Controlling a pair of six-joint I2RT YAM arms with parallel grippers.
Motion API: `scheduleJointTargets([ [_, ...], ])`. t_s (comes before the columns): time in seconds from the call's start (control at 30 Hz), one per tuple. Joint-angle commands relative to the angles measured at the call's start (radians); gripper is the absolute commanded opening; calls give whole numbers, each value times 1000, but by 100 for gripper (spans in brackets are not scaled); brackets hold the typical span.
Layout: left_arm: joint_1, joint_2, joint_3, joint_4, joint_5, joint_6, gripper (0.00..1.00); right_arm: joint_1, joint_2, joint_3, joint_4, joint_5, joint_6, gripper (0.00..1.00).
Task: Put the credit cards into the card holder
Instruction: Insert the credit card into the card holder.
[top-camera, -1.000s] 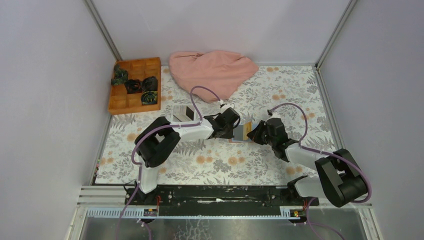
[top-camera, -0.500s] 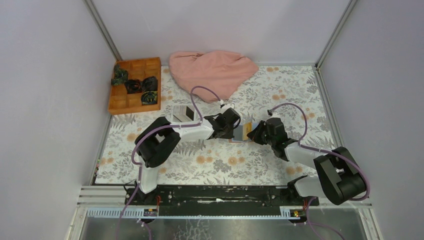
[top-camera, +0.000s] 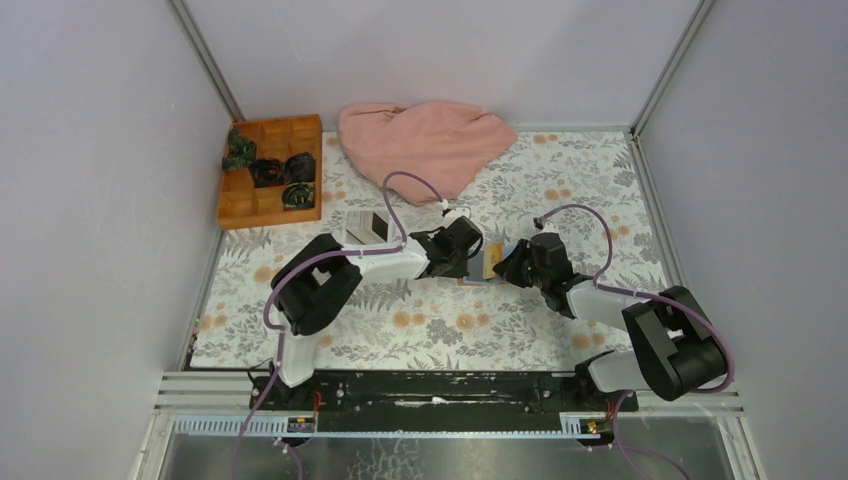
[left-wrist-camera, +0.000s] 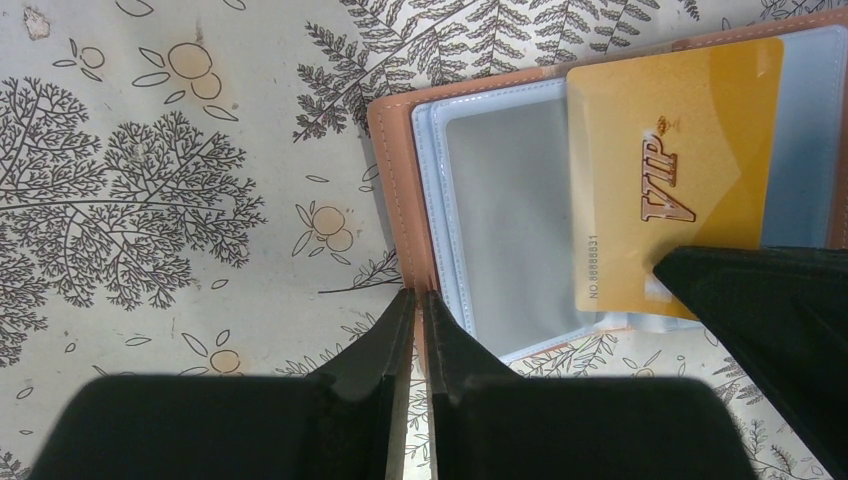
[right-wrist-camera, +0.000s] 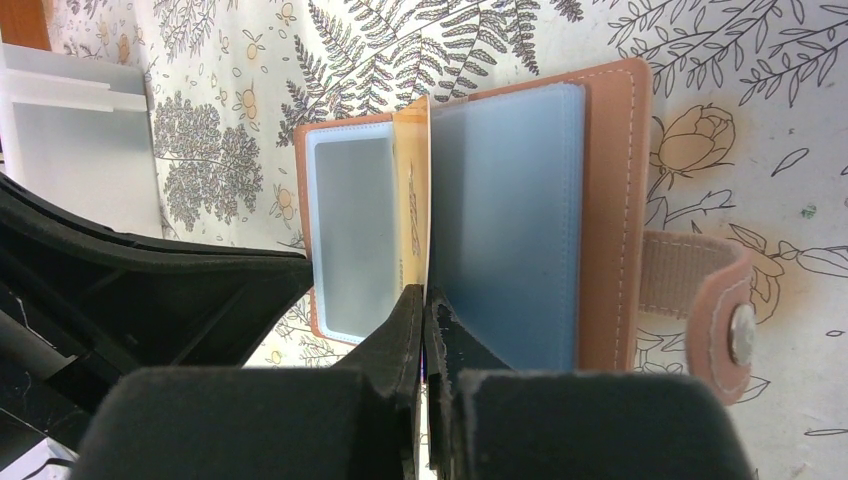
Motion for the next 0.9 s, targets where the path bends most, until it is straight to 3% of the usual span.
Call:
scheduleJointTargets([
  [0.0,-11,27,27,-25,-21,17,13,-2,24,-29,-141,15,-27,0],
  [0.47,-13,32,33,-33,-30,21,12,-2,-27,-93,-142,-23,-2,0],
  [0.87,-17,36,44,-41,-36,25,12,-2,80,-102,-41,-74,24,0],
])
